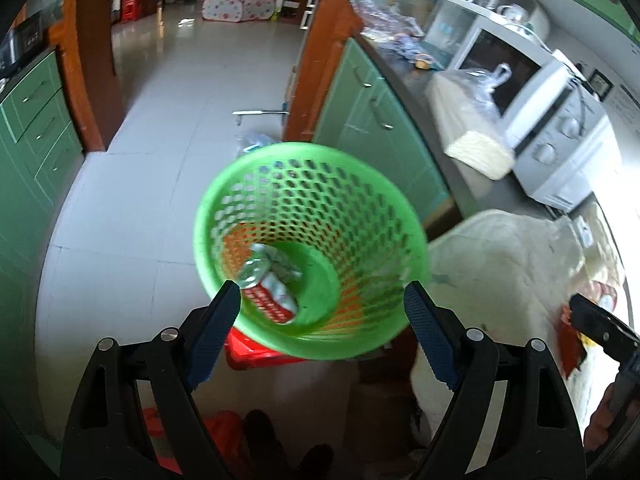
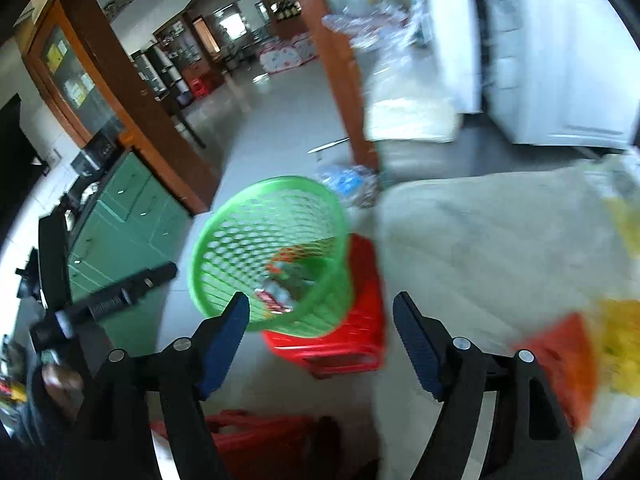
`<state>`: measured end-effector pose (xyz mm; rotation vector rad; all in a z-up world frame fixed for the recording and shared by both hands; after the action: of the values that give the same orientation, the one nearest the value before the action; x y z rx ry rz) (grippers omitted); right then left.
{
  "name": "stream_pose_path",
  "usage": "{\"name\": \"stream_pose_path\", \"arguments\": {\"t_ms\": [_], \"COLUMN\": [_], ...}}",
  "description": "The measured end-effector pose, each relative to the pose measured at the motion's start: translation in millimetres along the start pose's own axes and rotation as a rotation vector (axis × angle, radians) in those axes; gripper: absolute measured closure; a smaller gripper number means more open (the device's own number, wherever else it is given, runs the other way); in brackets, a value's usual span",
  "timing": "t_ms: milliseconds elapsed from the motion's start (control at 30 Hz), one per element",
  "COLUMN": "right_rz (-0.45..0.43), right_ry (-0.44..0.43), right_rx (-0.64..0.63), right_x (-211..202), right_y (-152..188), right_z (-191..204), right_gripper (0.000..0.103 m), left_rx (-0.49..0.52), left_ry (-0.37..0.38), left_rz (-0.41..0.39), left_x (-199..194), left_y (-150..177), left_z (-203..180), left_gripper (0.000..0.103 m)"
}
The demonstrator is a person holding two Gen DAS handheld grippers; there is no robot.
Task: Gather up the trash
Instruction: 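Carry the can and bag to the green basket and release both, then grasp the orange snack wrapper with the right tool while the left tool reaches the clear cup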
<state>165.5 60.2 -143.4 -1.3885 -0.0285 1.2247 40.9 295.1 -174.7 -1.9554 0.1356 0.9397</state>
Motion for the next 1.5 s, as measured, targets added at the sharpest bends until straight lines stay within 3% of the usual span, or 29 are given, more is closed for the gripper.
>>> {"name": "stream_pose_path", "arguments": {"t_ms": [167, 300, 500, 800, 867, 1233, 1500], "right_rz": [-0.030, 0.003, 0.027, 0.075, 0.079, 0.068, 0.048], "right_ry": [0.131, 0.204, 0.197, 0.197, 0.189, 0.143, 0.112], "right_rx": [-0.021, 0.001, 0.040, 0.030, 0.040, 0.089, 0.140], "right_x": [-41.4, -50.5, -48.3, -25.4, -22.3, -35.4, -55.3], "right_y": [17.6, 35.7, 49.7, 56.0, 56.9, 63.1, 76.3], "right_z": [-50.7, -91.3, -124.1, -139.7, -143.7, -152.6, -156.0], "right_gripper": [0.021, 0.021, 0.021, 0.021, 0.031, 0.057, 0.065], "left_rx": [0.031, 0.060, 0.112, 0.178, 0.196, 0.345, 0.495], "left_ry": [0.045, 0.081, 0.137, 0.209, 0.225, 0.380, 0.467], "left_rz": [0.006, 0.009, 0.015, 0.025, 0.029, 0.065, 0.096], "left_x": [-7.9, -13.3, -16.3, -11.0, -9.4, 12.8, 37.4], "left_y": [8.1, 13.3, 15.4, 10.6, 10.8, 14.3, 33.0], "left_z": [-30.4, -52.1, -84.6, -129.0, -140.5, -232.6, -307.1], "left_gripper": [0.020, 0.020, 0.020, 0.020, 0.020, 0.020, 0.012]}}
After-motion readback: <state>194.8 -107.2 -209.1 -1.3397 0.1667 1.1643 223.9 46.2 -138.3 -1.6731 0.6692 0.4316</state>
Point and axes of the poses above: each gripper's, at about its wrist camera, not at the fingertips, and x roughly the way its jaws point, z to its left, y to its underside, the point moved 2 cm from there along x, roughly the way its jaws point, and after that the axes turned 13 degrees about -z, right-handed, at the moved point
